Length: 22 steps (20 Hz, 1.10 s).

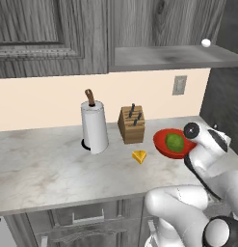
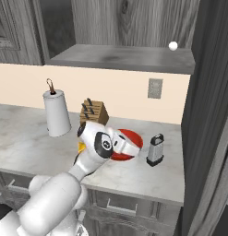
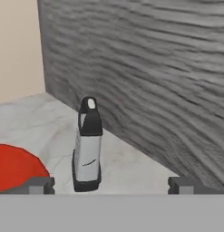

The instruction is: Pick the cheese from the fridge and the cheese grater from the cabinet and place them next to the salad bowl.

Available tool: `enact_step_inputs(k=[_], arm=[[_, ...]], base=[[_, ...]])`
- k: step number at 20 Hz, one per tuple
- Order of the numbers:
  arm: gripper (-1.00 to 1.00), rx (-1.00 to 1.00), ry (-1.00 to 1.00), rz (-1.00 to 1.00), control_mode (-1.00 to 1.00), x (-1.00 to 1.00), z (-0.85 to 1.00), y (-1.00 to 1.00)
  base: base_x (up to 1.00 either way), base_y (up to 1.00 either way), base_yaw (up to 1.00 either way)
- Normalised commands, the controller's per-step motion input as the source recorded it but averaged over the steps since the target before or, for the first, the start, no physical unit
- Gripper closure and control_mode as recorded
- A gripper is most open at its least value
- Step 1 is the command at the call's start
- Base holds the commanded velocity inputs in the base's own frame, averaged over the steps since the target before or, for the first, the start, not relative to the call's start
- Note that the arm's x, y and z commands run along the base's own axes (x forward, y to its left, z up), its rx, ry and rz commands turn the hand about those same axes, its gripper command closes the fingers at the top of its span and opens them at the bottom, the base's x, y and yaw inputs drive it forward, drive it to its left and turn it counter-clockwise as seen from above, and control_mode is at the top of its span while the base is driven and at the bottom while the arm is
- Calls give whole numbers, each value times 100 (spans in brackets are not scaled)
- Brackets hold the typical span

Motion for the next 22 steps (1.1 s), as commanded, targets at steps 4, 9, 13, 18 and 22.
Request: enact_step_inputs(k=[4, 9, 13, 18, 22], arm=[[-100, 11, 18, 0, -100, -33, 48, 24], [-100, 5, 3, 3, -100, -43, 32, 35], [-100, 2, 0, 13, -100, -40, 31, 43], [-100, 0, 0, 31, -100, -38, 29, 44], [-100, 2, 3, 35, -100, -29, 28, 50]], base=[[0, 0, 0], [0, 0, 0], [0, 0, 0], [0, 0, 0], [0, 0, 0]])
